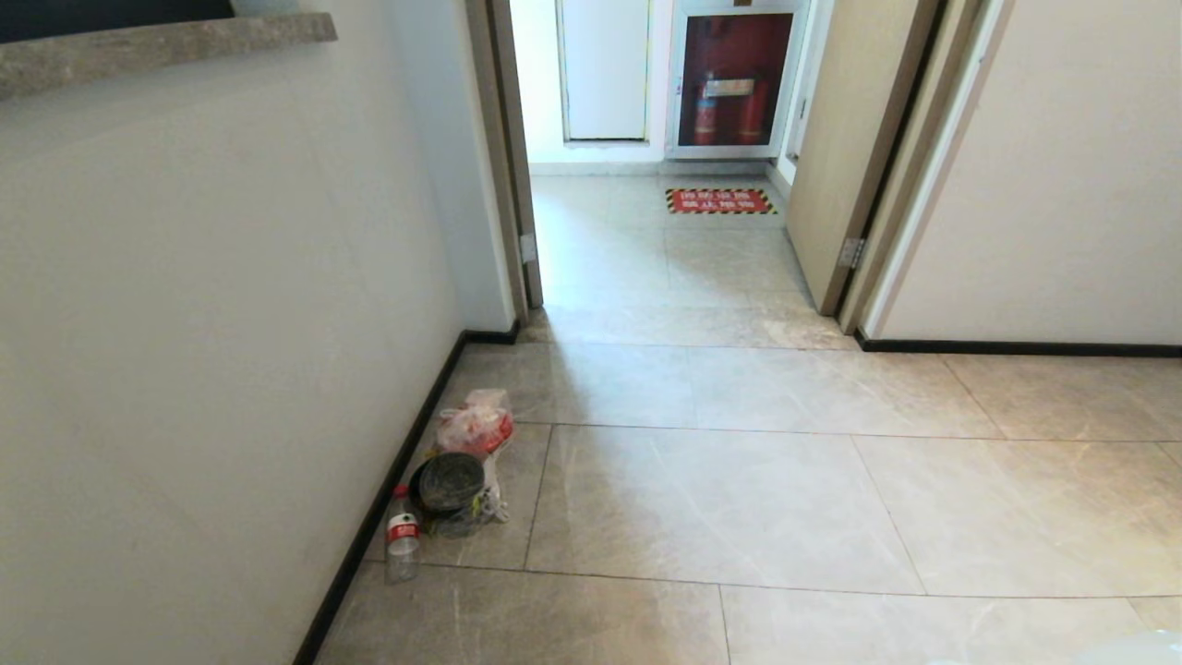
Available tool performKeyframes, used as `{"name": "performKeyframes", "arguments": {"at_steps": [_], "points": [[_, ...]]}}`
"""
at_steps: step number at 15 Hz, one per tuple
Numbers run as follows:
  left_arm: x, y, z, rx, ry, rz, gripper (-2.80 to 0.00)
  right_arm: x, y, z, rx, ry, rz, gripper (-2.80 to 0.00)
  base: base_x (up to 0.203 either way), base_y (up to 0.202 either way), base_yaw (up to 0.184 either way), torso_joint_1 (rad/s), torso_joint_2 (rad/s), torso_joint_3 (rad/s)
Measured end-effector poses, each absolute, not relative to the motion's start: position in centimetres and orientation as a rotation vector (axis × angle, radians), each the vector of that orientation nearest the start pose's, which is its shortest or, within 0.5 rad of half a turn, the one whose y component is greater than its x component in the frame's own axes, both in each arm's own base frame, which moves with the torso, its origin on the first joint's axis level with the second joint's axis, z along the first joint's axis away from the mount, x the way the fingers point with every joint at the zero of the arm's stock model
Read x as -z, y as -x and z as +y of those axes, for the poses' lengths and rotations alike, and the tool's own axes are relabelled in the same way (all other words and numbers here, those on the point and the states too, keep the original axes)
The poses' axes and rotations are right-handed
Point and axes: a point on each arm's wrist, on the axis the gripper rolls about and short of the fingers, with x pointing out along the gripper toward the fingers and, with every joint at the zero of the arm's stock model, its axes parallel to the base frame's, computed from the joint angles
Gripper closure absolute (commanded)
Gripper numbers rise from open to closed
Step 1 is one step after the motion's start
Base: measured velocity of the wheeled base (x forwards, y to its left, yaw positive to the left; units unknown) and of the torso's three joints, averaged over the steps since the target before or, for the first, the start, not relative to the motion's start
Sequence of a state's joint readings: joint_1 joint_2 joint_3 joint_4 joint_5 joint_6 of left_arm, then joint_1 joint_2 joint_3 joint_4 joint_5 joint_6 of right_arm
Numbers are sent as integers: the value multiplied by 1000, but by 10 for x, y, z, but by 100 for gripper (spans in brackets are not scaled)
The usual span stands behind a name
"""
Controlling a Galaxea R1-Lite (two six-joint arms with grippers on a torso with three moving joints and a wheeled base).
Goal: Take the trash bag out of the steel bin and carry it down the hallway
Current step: Put the trash bag at the door
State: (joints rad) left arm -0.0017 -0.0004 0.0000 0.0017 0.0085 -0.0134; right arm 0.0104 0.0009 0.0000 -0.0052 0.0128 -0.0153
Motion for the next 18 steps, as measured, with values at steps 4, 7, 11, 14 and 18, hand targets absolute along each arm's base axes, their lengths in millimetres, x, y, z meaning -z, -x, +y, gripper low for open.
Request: {"name": "performKeyframes", "arguments": {"at_steps": [4,7,11,14,18], "points": [[-75,23,0,-7,13,0,0,-76,23,0,-21,13,-4,0,0,-5,45,1,2,2],[-75,23,0,-7,13,1,0,-76,23,0,-22,15,-4,0,0,-8,174,1,3,4],[-75,23,0,-7,13,1,0,-76,23,0,-22,15,-5,0,3,-10,174,3,2,5],[-75,23,0,-7,13,1,0,-76,23,0,-22,13,-5,0,2,-5,118,1,2,5],[-75,23,0,-7,13,0,0,-76,23,0,-23,15,-5,0,0,0,0,0,0,0]]}}
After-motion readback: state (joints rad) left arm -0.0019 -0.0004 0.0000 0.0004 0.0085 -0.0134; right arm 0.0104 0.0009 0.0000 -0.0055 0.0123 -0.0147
